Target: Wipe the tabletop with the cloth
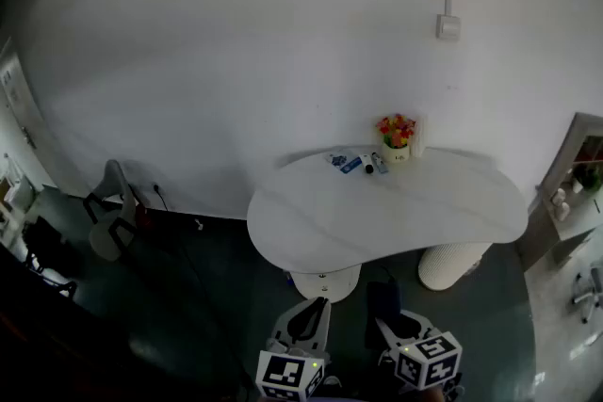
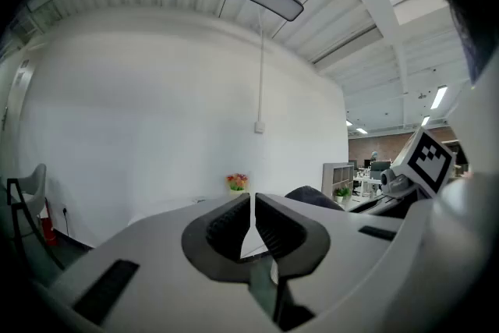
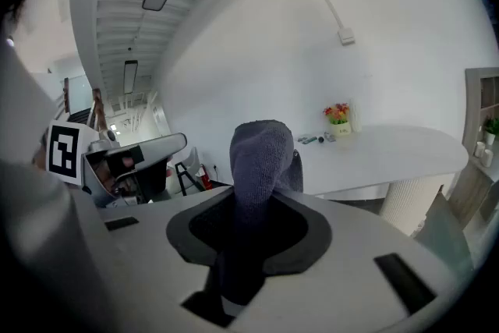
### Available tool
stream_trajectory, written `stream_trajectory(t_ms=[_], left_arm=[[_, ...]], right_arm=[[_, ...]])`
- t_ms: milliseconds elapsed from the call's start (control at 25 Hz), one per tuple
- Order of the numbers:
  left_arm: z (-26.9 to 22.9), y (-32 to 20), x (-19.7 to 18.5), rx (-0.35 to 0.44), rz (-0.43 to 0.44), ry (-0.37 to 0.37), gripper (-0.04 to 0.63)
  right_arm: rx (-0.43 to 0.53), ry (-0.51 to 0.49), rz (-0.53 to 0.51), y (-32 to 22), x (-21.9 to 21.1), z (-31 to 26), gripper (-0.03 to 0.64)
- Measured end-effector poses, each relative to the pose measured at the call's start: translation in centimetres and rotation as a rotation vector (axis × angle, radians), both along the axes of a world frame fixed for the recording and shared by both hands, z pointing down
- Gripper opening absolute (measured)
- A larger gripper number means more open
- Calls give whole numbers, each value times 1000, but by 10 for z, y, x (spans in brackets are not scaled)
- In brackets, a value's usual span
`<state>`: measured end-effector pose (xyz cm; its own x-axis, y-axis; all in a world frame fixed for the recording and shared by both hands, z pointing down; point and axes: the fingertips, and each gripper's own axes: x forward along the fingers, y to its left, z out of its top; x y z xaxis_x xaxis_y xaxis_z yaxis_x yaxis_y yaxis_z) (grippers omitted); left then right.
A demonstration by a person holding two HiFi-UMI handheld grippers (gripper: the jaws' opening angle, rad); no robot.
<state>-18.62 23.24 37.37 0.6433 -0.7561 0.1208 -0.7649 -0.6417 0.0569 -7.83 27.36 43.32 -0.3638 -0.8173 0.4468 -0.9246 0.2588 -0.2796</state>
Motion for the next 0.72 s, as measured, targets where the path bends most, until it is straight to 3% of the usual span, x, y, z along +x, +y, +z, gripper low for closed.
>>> stream_trajectory(t_ms=[400,720], left_arm=[[13,-11,7,-30,10,-13,26],[28,-36,36,-70,9,-24,26]], right_arm=[[-16,-42,21,-13,10,7,98],[-48,-65,31,-38,44,18,98]])
